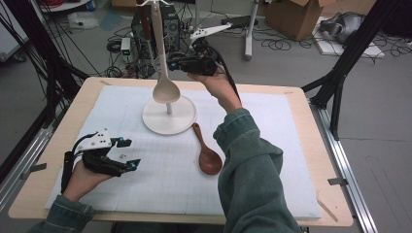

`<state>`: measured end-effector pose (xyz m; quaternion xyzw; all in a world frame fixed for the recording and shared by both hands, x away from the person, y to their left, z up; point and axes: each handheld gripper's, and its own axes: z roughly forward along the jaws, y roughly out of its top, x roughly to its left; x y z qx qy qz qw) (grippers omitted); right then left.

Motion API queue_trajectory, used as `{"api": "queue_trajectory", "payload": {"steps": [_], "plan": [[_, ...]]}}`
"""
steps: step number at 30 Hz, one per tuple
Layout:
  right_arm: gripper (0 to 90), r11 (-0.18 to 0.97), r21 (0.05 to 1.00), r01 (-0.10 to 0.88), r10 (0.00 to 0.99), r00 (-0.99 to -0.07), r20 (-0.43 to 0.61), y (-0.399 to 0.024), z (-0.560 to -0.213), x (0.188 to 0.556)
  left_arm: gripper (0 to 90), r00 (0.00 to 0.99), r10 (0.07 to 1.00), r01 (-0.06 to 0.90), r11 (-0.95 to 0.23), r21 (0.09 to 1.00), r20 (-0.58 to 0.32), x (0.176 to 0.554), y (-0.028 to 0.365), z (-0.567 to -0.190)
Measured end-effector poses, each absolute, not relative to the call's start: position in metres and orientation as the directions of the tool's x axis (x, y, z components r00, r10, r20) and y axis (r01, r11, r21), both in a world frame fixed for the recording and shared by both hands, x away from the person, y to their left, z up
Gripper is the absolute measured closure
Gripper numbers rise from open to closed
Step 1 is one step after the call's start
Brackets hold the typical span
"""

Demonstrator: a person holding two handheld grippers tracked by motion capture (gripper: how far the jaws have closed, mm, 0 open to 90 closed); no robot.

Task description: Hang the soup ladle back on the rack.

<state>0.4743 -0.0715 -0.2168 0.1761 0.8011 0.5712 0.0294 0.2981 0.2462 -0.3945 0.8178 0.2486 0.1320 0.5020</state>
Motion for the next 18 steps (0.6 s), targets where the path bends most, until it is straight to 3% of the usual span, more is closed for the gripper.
{"api": "queue_trajectory", "payload": {"steps": [10,18], "plan": [[89.8,0.263,0.936,0.232,0.296,-0.943,0.151,-0.081,-0.205,0.473,19.7,0.841,0.54,0.274,-0.368,0.888,-0.036,0.299,0.247,-0.395],[89.9,0.253,0.949,0.188,0.308,-0.946,0.105,-0.085,-0.171,0.472,19.6,0.841,0.539,0.273,-0.368,0.889,-0.035,0.299,0.247,-0.394]]}}
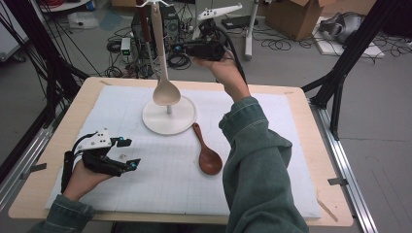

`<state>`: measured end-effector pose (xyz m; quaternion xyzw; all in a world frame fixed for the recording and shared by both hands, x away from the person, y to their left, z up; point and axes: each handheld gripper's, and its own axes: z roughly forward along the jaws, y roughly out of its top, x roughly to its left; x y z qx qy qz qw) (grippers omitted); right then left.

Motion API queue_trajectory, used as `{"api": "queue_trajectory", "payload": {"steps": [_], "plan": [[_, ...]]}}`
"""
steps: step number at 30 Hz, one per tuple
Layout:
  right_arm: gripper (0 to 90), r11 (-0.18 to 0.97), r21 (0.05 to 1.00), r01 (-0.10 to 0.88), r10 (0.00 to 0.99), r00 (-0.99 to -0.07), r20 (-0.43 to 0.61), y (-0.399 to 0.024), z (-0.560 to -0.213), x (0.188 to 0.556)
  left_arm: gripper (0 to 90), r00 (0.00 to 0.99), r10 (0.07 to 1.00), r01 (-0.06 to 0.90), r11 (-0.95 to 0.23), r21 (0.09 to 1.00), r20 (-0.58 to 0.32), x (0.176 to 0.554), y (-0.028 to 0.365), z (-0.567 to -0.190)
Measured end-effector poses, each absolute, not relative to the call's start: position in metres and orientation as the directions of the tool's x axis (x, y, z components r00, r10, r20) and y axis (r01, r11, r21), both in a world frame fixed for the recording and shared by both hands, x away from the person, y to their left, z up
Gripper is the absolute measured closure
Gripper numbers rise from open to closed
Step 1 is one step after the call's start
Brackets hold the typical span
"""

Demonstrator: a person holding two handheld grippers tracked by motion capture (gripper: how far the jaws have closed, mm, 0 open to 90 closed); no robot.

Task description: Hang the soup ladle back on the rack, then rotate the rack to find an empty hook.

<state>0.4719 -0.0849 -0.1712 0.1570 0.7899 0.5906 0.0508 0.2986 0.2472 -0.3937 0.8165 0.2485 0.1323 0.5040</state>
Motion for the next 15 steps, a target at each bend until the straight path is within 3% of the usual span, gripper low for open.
{"api": "queue_trajectory", "payload": {"steps": [15], "plan": [[89.8,0.23,0.963,0.138,0.34,-0.939,0.053,-0.077,-0.119,0.477,19.6,0.844,0.535,0.272,-0.371,0.888,-0.034,0.299,0.247,-0.394]]}}
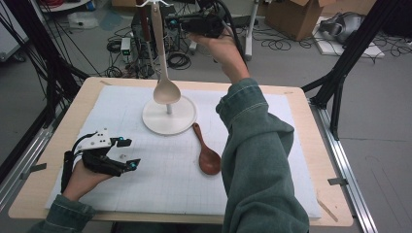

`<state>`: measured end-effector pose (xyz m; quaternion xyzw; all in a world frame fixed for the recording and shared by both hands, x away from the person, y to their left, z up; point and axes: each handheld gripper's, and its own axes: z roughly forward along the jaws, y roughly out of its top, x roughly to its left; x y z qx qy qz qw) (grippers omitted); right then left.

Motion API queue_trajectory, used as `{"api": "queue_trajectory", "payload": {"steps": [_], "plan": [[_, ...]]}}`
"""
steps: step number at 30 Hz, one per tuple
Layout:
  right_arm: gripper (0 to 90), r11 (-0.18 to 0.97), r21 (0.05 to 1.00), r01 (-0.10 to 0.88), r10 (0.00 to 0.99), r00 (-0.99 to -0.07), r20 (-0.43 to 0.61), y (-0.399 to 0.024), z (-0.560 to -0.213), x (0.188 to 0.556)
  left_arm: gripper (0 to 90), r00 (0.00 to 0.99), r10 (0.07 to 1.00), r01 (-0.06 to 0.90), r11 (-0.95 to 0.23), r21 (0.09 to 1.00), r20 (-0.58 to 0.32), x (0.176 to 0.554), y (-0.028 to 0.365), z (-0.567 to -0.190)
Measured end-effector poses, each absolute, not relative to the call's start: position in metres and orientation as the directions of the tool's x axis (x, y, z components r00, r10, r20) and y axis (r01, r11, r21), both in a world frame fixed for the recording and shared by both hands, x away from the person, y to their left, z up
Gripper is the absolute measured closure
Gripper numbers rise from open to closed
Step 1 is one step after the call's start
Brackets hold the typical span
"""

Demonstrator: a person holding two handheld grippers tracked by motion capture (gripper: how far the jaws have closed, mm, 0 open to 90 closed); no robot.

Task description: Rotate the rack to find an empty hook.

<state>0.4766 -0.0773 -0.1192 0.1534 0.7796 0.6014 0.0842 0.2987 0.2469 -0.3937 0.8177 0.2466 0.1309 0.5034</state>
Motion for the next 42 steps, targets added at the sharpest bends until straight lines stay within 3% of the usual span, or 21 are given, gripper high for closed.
{"api": "queue_trajectory", "payload": {"steps": [42], "plan": [[90.0,0.242,0.965,0.1,0.393,-0.92,-0.004,-0.042,-0.109,0.483,19.6,0.844,0.535,0.27,-0.363,0.892,-0.038,0.297,0.249,-0.391]]}}
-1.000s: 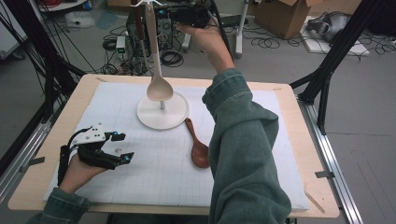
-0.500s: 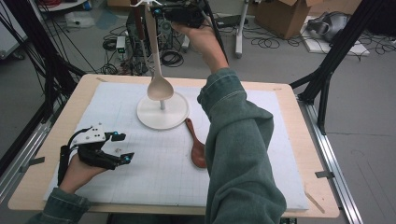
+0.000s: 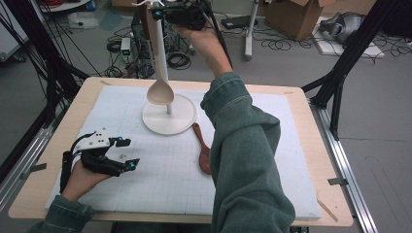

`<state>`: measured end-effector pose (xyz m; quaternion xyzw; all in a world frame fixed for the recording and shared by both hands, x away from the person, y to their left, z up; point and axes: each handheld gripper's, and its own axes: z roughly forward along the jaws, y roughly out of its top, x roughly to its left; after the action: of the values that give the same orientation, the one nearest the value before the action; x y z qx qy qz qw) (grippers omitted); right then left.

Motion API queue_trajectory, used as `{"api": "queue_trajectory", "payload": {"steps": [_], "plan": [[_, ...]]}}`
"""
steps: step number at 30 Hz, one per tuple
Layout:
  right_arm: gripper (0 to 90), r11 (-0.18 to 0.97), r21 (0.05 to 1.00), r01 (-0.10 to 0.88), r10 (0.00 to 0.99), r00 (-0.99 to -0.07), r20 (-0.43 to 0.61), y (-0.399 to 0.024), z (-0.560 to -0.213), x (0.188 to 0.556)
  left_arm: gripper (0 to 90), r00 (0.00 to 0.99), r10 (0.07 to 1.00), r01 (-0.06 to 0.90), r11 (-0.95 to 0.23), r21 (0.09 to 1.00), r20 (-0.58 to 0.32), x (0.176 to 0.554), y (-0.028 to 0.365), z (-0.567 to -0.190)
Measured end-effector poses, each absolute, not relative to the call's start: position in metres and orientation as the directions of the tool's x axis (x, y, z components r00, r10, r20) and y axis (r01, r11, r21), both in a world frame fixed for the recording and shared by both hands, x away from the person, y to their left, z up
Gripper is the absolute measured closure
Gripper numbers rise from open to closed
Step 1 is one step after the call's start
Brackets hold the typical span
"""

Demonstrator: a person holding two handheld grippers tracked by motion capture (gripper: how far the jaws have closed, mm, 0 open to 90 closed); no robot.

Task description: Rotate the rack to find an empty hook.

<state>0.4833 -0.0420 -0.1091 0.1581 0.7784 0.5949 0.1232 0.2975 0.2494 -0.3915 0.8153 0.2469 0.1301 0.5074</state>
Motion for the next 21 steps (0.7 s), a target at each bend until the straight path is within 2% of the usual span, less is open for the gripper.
{"api": "queue_trajectory", "payload": {"steps": [21], "plan": [[89.9,0.213,0.971,0.112,0.446,-0.895,0.006,-0.082,-0.103,0.485,19.6,0.843,0.536,0.271,-0.363,0.891,-0.039,0.297,0.249,-0.392]]}}
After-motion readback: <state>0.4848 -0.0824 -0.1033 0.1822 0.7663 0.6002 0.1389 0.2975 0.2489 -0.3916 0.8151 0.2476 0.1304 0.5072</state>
